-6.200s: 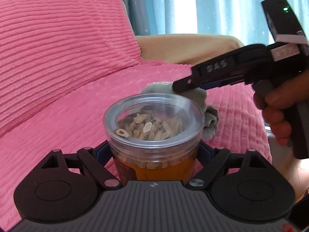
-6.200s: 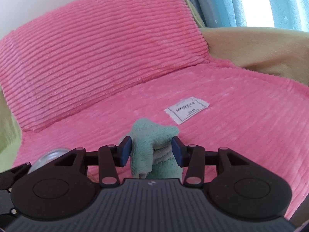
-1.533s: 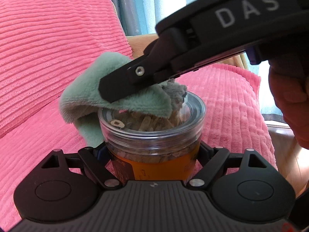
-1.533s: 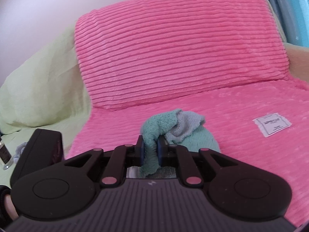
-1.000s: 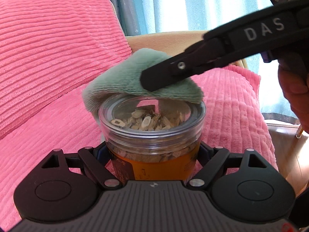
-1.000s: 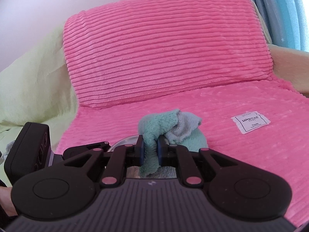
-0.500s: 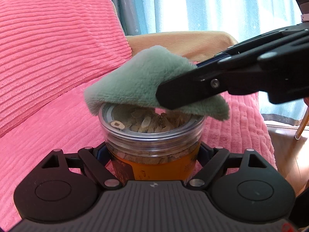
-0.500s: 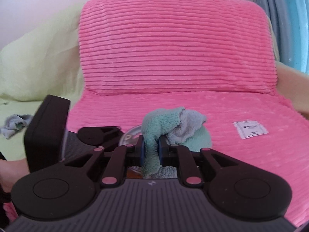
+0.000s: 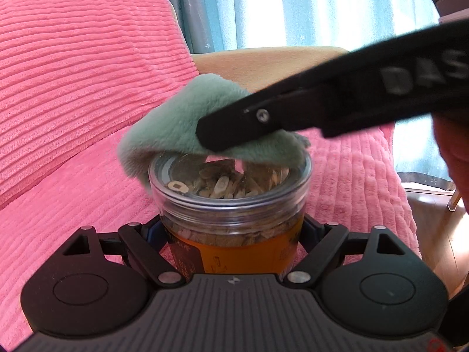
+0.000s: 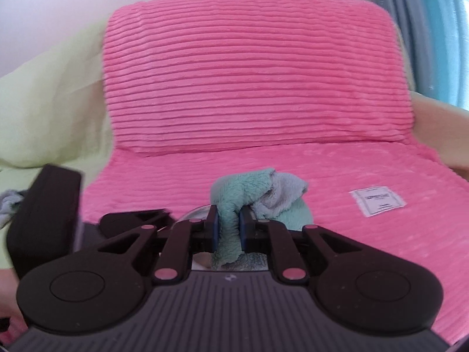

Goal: Clean container
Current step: 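Rub the cloth around the lid rim with the right tool while the left tool holds the jar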

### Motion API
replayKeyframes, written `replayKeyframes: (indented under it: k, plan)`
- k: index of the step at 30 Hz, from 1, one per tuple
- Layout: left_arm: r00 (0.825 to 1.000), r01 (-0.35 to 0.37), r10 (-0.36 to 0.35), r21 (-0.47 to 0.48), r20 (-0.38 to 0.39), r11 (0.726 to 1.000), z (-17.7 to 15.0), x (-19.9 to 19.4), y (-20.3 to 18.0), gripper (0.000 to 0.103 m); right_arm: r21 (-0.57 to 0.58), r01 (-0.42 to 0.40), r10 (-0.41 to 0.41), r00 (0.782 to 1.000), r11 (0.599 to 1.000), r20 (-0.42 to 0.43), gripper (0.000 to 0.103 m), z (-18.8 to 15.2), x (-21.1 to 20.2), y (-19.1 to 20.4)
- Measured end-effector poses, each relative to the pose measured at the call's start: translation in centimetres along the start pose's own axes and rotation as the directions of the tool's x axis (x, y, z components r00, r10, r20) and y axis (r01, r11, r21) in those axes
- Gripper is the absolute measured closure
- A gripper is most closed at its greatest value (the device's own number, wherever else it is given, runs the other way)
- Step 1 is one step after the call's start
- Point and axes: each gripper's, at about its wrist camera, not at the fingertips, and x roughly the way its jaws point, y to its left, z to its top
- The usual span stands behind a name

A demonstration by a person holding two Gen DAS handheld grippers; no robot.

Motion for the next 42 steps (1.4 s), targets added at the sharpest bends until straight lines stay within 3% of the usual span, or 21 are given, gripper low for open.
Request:
replayKeyframes:
  k: [5,14,19,25,35,42]
  plan:
    - [1.0,0.005,-0.005,-0.006,0.002,1.0,0.2,0.3,0.6,0.018,0.063,-0.004,0.003,1.0,0.998,0.018,0.091,0.1,1.0,-0.5]
    - [1.0,0.003,-0.003,-0.002,0.003,1.0,0.6,0.5,1.3,0.018,0.054,-0.178,0.179,0.984,0.982,-0.004,0.09,-0.6,0.0,0.1]
    - [1.0,0.002,-0.002,0.005,0.002,1.0,1.0,0.9,1.8,0.018,0.028,-0.218,0.219,0.975,0.976,-0.03,0.091,-1.3,-1.7,0.2]
    - [1.0,0.004,-0.004,0.021,0.006,1.0,0.8,0.5,1.9,0.018,0.018,-0.179,0.18,0.983,0.984,-0.035,0.092,-1.9,-3.0,-1.1]
    - [1.0,0.024,-0.024,0.027,0.008,0.999,0.5,0.1,2.0,0.018,0.107,-0.042,0.042,0.999,0.993,0.004,0.092,-1.5,-1.4,-3.3]
    - [1.0,0.028,-0.028,0.013,0.007,1.0,0.8,0.3,2.6,0.018,0.118,-0.032,0.03,0.999,0.992,0.021,0.091,-1.6,-0.7,-2.9]
